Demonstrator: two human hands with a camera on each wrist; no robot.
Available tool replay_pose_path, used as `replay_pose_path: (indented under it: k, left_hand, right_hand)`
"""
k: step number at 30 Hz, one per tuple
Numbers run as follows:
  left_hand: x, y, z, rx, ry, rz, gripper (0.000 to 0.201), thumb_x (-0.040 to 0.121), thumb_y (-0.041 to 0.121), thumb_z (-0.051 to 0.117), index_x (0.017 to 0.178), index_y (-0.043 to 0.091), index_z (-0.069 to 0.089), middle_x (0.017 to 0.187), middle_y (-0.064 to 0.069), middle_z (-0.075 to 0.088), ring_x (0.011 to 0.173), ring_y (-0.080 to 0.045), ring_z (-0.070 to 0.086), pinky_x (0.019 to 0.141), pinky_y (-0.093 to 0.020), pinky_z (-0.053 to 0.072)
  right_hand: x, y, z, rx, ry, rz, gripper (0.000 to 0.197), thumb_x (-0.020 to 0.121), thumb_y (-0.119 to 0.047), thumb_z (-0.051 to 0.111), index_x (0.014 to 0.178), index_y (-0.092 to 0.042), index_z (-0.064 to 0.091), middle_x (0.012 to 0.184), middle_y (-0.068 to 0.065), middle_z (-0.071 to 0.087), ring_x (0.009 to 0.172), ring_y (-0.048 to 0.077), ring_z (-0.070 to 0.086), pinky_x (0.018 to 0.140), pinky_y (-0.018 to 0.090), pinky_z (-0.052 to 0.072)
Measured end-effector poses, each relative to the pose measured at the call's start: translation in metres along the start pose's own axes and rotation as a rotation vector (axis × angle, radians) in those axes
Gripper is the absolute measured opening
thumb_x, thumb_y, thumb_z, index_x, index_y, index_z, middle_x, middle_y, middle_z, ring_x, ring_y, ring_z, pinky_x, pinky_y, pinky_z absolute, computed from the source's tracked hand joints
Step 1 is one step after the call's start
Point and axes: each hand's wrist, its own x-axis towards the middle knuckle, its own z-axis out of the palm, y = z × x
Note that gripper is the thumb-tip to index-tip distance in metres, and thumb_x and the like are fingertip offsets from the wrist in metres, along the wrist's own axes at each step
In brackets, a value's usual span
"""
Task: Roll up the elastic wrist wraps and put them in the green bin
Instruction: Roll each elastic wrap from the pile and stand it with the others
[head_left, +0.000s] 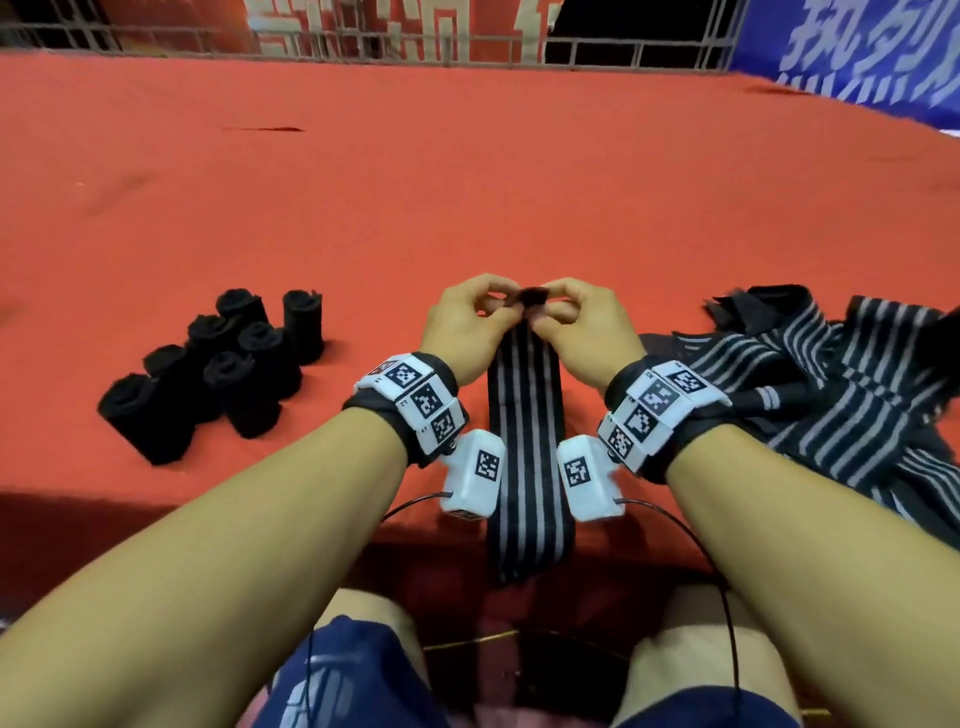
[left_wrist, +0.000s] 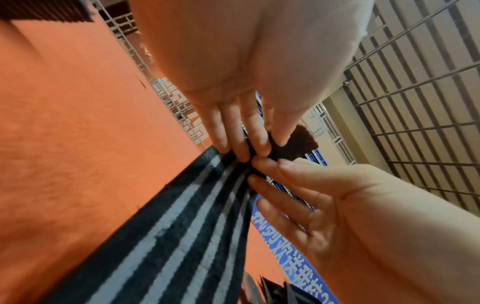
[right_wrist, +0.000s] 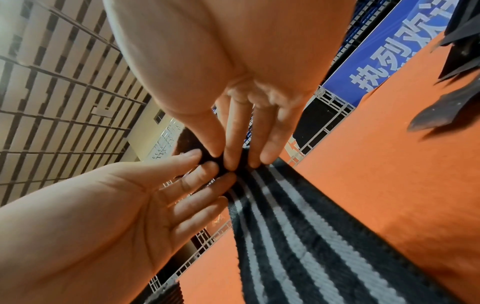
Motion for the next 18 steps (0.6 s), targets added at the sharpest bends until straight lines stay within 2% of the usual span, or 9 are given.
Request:
replay_pose_path:
  k: [2, 4, 5, 7, 8, 9, 12, 14, 18]
  left_hand:
    - [-0.001, -0.012, 0.0, -0.009, -0.035, -0.049, 0.025, 0.075, 0.037, 0.067, 0.1, 0.042, 0.068, 0.097, 0.005, 0.073, 0.095, -0.014, 0.068, 0.097, -0.044, 0.053]
    - [-0.008, -0.019, -0.001, -0.033, -0.056, -0.111, 0.045, 0.077, 0.033, 0.07, 0.122, 0.03, 0.064, 0.107, 0.005, 0.071, 0.106, -0.013, 0.067, 0.103, -0.042, 0.052]
    - [-0.012, -0.021, -0.002, -0.067, -0.076, -0.149, 0.056, 0.08, 0.028, 0.073, 0.134, 0.026, 0.058, 0.115, 0.002, 0.069, 0.112, -0.014, 0.066, 0.106, -0.041, 0.05]
    - [-0.02, -0.026, -0.003, -0.081, -0.118, -0.215, 0.073, 0.087, 0.017, 0.075, 0.15, 0.02, 0.039, 0.134, -0.005, 0.062, 0.122, -0.019, 0.062, 0.107, -0.039, 0.049]
    - [-0.023, -0.03, -0.004, -0.047, -0.13, -0.232, 0.075, 0.088, 0.015, 0.075, 0.152, 0.019, 0.036, 0.137, -0.006, 0.059, 0.122, -0.021, 0.062, 0.105, -0.039, 0.05]
    - [-0.026, -0.034, -0.005, -0.004, -0.136, -0.243, 0.071, 0.087, 0.015, 0.077, 0.148, 0.017, 0.04, 0.134, -0.006, 0.061, 0.118, -0.021, 0.064, 0.103, -0.04, 0.051]
    - [-0.032, -0.046, -0.008, 0.092, -0.188, -0.282, 0.033, 0.082, 0.011, 0.081, 0.109, 0.017, 0.063, 0.099, -0.001, 0.07, 0.092, -0.019, 0.068, 0.094, -0.046, 0.056]
    - [-0.037, -0.051, -0.011, 0.119, -0.275, -0.323, 0.024, 0.081, 0.003, 0.079, 0.091, 0.02, 0.065, 0.083, 0.003, 0.068, 0.083, -0.02, 0.066, 0.091, -0.05, 0.057]
    - [-0.05, -0.049, -0.01, 0.173, -0.406, -0.346, 0.03, 0.079, 0.001, 0.082, 0.099, 0.016, 0.067, 0.093, 0.004, 0.067, 0.097, -0.026, 0.07, 0.078, -0.047, 0.063]
  right_hand:
    - [0.006, 0.008, 0.008, 0.001, -0.083, 0.01, 0.042, 0.075, -0.026, 0.065, 0.116, -0.031, 0.067, 0.102, -0.012, 0.078, 0.106, 0.005, 0.07, 0.101, 0.043, 0.053]
    - [0.006, 0.014, 0.017, -0.001, -0.179, -0.005, 0.057, 0.078, -0.017, 0.069, 0.132, -0.029, 0.058, 0.123, -0.007, 0.072, 0.123, 0.005, 0.061, 0.11, 0.042, 0.046]
    - [0.006, 0.017, 0.022, 0.013, -0.236, -0.006, 0.069, 0.081, -0.007, 0.07, 0.144, -0.024, 0.048, 0.139, -0.003, 0.063, 0.133, 0.005, 0.053, 0.115, 0.041, 0.041]
    - [0.007, 0.023, 0.028, -0.014, -0.331, 0.047, 0.097, 0.085, 0.004, 0.069, 0.161, -0.016, 0.012, 0.162, 0.005, 0.033, 0.148, 0.009, 0.031, 0.12, 0.039, 0.033]
    - [0.008, 0.025, 0.031, -0.053, -0.35, 0.086, 0.107, 0.084, 0.004, 0.071, 0.162, -0.018, 0.0, 0.166, 0.006, 0.024, 0.151, 0.011, 0.025, 0.12, 0.041, 0.034]
    - [0.008, 0.029, 0.034, -0.094, -0.356, 0.117, 0.111, 0.083, 0.002, 0.073, 0.161, -0.019, -0.003, 0.166, 0.007, 0.024, 0.151, 0.013, 0.026, 0.119, 0.043, 0.036]
    - [0.005, 0.033, 0.04, -0.209, -0.327, 0.17, 0.094, 0.08, -0.004, 0.081, 0.157, -0.007, 0.027, 0.155, 0.011, 0.044, 0.143, 0.019, 0.043, 0.116, 0.042, 0.039]
    - [0.0, 0.034, 0.041, -0.272, -0.298, 0.179, 0.077, 0.078, -0.009, 0.085, 0.145, -0.004, 0.047, 0.142, 0.013, 0.058, 0.132, 0.024, 0.055, 0.113, 0.043, 0.042]
    - [-0.02, 0.028, 0.034, -0.435, -0.255, 0.184, 0.059, 0.075, -0.021, 0.089, 0.127, -0.01, 0.064, 0.121, 0.007, 0.069, 0.115, 0.023, 0.063, 0.105, 0.042, 0.048]
